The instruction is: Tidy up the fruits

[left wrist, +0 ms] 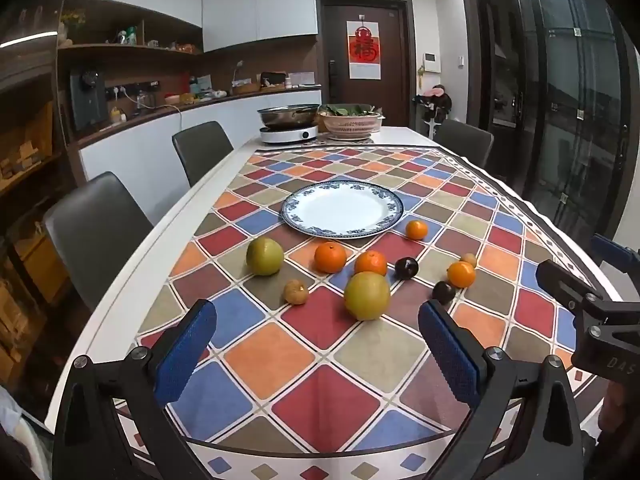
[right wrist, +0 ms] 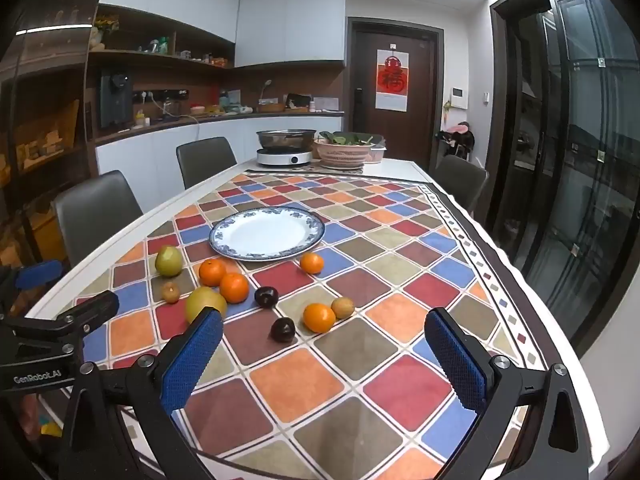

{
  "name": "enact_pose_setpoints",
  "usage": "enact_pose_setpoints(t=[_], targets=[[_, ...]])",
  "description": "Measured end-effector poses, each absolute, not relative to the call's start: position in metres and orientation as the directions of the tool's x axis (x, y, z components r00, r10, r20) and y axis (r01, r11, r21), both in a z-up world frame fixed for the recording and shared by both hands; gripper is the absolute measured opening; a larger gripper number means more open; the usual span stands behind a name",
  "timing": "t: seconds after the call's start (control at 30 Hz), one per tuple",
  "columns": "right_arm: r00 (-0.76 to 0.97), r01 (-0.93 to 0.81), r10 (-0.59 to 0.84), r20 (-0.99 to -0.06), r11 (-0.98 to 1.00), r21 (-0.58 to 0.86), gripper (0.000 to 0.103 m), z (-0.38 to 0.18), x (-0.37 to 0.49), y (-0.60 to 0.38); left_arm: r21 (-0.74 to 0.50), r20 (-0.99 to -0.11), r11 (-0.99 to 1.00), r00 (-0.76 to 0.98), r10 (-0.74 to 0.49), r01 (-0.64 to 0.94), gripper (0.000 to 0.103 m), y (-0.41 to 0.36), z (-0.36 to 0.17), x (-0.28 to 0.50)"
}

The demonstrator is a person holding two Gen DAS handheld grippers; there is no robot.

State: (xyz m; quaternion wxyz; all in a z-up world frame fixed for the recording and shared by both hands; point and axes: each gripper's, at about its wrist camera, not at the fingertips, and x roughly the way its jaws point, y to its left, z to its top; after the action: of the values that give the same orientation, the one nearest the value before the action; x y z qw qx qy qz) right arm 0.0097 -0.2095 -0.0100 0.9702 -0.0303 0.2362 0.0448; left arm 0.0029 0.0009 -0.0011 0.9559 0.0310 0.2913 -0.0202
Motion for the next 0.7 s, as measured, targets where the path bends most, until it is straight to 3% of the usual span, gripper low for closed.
enact_pose_setpoints(t=[0.7], targets=[[0.885,-0.101,0.069,-0.461,0.994,-0.046,0.102,-0.0098,0.0092,-0.2092,0.05,-0.529,0.997,0.849,-0.016,0.05,0.103,0.0014,0.0036,-0.0031]])
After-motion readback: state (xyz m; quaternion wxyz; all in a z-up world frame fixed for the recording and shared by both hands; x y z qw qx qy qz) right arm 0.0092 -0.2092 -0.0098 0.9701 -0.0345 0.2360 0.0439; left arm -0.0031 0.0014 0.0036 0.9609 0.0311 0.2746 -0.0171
